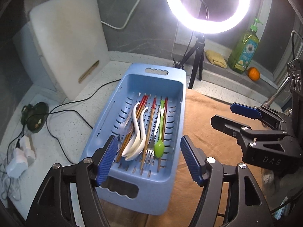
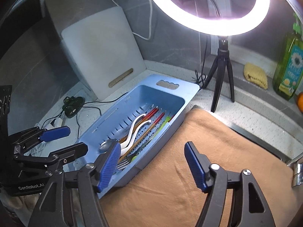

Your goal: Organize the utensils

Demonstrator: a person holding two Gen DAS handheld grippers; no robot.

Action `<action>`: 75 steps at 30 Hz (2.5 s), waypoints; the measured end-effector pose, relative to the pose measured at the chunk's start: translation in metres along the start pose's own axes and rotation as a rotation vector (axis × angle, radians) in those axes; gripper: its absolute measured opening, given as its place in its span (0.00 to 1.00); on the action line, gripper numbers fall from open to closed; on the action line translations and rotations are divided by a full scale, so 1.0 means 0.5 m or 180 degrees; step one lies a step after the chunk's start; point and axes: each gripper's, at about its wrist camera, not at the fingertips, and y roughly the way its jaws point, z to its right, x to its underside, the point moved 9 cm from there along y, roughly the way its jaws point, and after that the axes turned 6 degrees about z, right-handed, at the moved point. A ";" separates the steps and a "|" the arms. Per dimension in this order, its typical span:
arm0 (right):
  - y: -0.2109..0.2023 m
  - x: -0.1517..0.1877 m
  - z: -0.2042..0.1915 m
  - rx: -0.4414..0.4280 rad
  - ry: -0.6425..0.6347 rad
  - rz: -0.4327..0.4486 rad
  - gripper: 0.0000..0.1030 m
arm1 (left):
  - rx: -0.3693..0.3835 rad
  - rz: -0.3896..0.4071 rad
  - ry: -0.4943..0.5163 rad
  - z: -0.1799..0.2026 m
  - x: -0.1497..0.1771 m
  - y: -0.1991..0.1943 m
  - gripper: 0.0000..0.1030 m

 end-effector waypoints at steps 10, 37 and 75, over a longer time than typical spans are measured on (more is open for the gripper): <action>-0.081 0.027 -0.005 -0.0053 -0.0160 0.0140 0.76 | -0.0268 0.0250 -0.0125 0.016 0.034 -0.083 0.75; -0.133 0.053 0.009 0.0013 -0.0091 0.0201 0.78 | -0.0285 0.0323 -0.0096 0.039 0.042 -0.125 0.76; -0.112 0.046 0.026 -0.0011 -0.0084 0.0162 0.79 | -0.0316 0.0271 -0.0086 0.054 0.036 -0.108 0.76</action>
